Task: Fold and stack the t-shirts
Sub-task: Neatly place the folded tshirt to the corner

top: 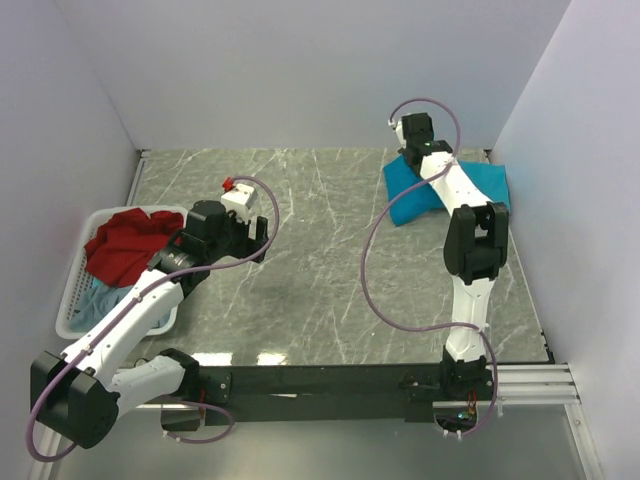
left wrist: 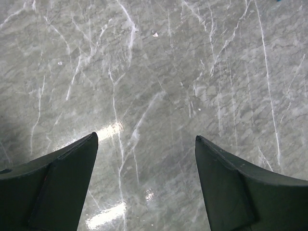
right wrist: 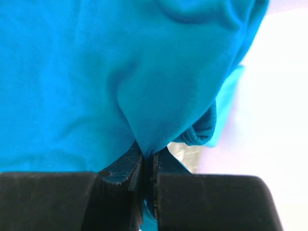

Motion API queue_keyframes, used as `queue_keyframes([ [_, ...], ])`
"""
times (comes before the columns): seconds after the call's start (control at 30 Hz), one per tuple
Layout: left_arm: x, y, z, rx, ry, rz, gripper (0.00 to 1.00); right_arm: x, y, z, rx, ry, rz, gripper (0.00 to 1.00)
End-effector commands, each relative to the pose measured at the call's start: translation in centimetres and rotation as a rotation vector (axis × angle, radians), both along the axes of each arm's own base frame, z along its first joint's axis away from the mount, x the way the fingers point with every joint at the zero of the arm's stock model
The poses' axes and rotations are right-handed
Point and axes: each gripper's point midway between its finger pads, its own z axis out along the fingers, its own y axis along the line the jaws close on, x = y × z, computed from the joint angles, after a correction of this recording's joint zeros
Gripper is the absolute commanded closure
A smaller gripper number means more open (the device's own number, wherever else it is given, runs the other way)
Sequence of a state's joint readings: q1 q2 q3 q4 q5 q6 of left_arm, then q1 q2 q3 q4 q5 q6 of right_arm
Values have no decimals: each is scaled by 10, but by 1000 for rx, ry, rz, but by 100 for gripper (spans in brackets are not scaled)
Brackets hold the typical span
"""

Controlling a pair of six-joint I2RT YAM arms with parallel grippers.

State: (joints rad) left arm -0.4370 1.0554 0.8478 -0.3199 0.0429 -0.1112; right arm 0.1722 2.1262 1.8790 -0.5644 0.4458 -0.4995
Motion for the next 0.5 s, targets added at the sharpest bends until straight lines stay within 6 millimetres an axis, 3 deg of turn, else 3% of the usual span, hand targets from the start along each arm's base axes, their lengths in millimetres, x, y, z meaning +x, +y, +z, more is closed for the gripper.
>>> queue_keyframes([
  [0.0, 5, 1, 21, -7, -77, -4, 13, 17, -24, 64, -44, -155, -18, 100],
  [0.47, 5, 0, 16, 1, -57, -13, 13, 30, -52, 100, -76, -250, -23, 100],
])
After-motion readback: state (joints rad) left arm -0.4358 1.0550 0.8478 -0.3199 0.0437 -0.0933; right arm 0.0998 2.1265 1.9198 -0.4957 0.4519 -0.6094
